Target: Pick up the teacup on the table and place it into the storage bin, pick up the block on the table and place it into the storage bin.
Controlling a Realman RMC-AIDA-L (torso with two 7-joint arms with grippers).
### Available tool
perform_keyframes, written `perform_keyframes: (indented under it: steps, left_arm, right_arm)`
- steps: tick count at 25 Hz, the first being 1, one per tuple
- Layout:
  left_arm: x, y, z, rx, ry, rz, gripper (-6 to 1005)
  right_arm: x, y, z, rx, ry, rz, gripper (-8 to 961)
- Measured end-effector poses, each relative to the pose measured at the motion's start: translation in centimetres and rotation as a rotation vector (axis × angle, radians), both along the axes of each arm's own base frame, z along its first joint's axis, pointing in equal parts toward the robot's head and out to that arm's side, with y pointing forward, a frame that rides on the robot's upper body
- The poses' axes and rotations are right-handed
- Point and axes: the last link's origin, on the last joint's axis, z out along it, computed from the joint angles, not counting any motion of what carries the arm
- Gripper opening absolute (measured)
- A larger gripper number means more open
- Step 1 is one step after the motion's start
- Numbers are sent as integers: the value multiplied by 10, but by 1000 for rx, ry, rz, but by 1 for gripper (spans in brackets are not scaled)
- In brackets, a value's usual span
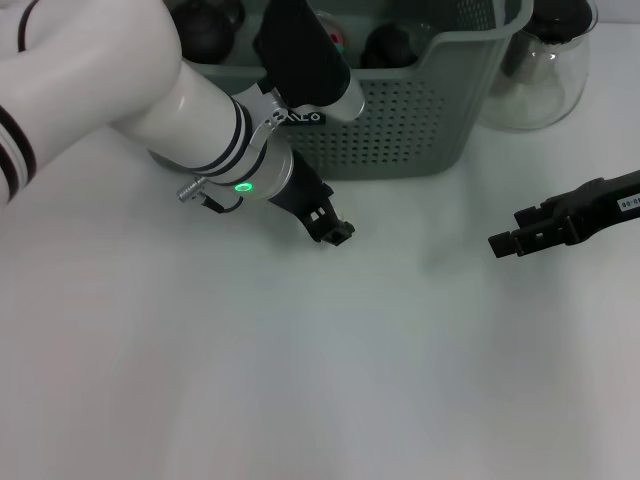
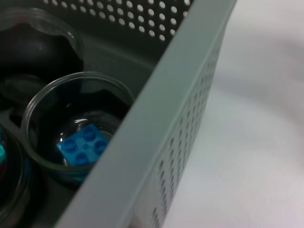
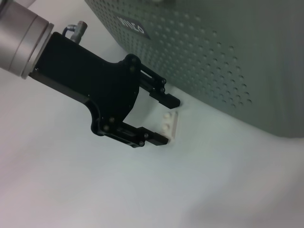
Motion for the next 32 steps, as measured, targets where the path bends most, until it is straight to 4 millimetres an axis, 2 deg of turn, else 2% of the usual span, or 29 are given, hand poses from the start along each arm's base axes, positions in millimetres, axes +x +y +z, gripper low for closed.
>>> perform_keyframes:
  steps: [16,21,28,32]
  left_arm:
    - [0,-2,-1,-10,4,4,430]
    - [3,-2,4,-5,-19,25,424]
    - [8,-19,42,-44,-160,121,425]
    - [19,-43,87,-179,-420,173,425]
  right_arm:
    - [1,0,0,0,0,-2,791]
    - [2,-1,0,0,0,-3,791]
    - [3,-2,2,2,-1,-1,791]
    - [2,-2,3,1,-2,1,791]
